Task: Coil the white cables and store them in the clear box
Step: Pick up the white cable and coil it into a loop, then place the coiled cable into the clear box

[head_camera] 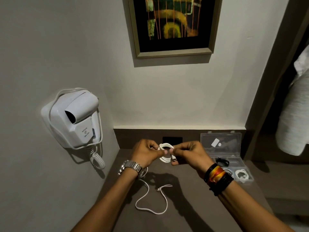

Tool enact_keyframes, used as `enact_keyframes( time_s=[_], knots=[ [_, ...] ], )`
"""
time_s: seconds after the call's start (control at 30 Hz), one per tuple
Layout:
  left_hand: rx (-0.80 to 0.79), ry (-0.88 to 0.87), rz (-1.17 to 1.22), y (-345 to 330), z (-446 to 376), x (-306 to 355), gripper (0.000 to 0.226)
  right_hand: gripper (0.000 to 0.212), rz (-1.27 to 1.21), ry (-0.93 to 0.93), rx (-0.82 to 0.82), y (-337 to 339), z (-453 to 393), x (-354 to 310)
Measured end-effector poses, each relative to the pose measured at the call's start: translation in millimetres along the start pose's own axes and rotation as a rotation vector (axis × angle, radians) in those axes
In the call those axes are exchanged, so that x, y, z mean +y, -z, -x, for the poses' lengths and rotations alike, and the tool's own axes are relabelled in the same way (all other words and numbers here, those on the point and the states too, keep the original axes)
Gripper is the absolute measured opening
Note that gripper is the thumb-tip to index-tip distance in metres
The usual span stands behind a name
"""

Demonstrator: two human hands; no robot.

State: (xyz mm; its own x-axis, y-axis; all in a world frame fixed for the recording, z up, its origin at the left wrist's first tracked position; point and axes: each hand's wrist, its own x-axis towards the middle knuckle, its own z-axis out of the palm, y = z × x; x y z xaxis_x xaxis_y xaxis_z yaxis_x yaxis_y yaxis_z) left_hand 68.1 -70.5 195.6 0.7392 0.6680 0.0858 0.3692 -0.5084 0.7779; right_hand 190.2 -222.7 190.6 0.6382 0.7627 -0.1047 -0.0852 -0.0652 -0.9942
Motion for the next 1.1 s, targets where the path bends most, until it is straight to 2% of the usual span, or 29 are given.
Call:
enact_keyframes(
  time_s=[0.13,0.23,0.3,0.43,0.5,0.63,0.7,0.8,0.87,0.93,1.0,1.1],
  knots=[
    [-0.004,0.015,0.030,-30,-7,-14,0.040,0.012,-0.062,-0.080,0.085,22,-6,19],
    [-0.166,-0.069,0.107,-58,-8,-21,0.048,0.023,-0.085,-0.179,0.139,53,-15,39],
    [-0.233,-0.098,0.162,-82,-6,-22,0.044,0.021,-0.069,-0.223,0.174,73,-22,53],
    [-0.254,-0.036,0.259,-141,-16,-21,0.041,0.009,-0.065,-0.286,0.255,114,-38,77],
    [-0.290,0.015,0.276,-171,-28,-21,0.043,0.011,-0.028,-0.320,0.292,136,-48,87],
    [-0.298,0.125,0.189,-251,-55,-46,0.041,0.005,0.107,-0.388,0.361,174,-72,118],
    [-0.286,0.169,0.129,-291,-63,-60,0.039,0.009,0.204,-0.430,0.393,189,-84,143],
    [-0.300,0.173,0.051,-314,-61,-53,0.039,0.006,0.335,-0.484,0.430,202,-97,170],
    [-0.314,0.157,0.017,-318,-61,-52,0.039,0.018,0.405,-0.500,0.438,207,-104,183],
    [-0.289,0.166,-0.031,-317,-64,-62,0.035,0.026,0.449,-0.487,0.424,210,-106,192],
    [-0.171,0.158,-0.036,-306,-62,-73,0.036,0.021,0.515,-0.456,0.402,211,-104,196],
    [0.035,-0.040,-0.217,-266,-53,-91,0.035,0.019,0.633,-0.373,0.398,206,-88,189]
  ],
)
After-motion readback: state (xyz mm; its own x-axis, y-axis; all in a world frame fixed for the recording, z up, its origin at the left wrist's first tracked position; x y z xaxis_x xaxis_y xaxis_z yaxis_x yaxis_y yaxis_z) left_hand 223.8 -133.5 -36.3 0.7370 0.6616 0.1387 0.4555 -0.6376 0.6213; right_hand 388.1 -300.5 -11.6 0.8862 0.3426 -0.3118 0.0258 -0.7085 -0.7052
